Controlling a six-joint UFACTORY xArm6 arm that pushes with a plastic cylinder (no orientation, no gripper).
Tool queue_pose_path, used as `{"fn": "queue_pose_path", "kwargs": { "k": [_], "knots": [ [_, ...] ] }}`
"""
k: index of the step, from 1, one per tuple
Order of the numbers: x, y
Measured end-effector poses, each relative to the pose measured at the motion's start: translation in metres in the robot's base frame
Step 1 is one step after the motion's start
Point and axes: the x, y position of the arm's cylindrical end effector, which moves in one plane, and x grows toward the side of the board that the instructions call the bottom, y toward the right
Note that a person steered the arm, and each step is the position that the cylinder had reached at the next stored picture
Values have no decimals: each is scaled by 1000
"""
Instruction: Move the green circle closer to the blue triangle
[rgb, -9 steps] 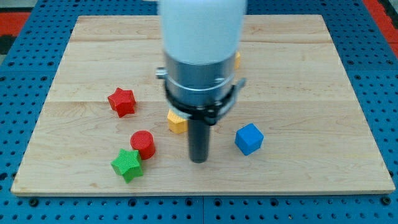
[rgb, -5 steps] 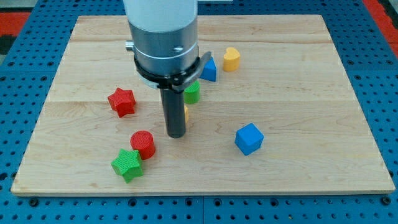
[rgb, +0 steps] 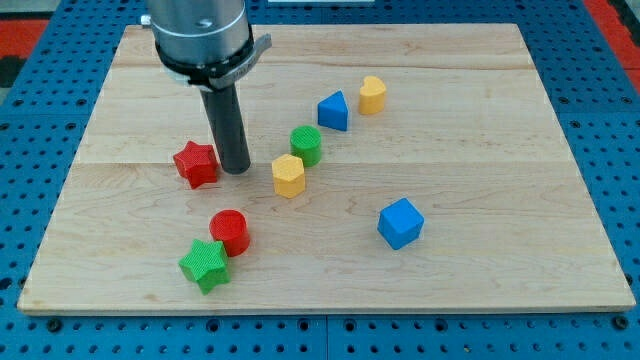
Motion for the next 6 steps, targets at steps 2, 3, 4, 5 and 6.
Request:
{"fn": "queue_pose_path", "kwargs": {
  "k": [2, 3, 4, 5, 6],
  "knots": [
    [7, 73],
    [12, 82],
    [10, 82],
    [-2, 82],
    [1, 84]
  ]
}}
